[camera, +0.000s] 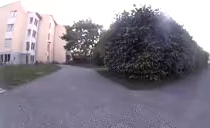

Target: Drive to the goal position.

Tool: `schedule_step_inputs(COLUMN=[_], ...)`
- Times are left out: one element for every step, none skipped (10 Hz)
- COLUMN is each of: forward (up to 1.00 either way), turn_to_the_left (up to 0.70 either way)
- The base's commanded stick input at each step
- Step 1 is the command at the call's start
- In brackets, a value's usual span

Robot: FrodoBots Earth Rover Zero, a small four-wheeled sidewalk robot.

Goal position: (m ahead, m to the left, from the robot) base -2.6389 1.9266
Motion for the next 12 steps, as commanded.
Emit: schedule_step_inputs(forward=[0.0,0.0,0.0,0.0,0.0,0.0,0.0,0.0,0.0,0.0,0.0,0.0], turn_to_the_left=[0.45,0.45,0.45,0.45,0.45,0.45,0.45,0.45,0.45,0.45,0.45,0.45])
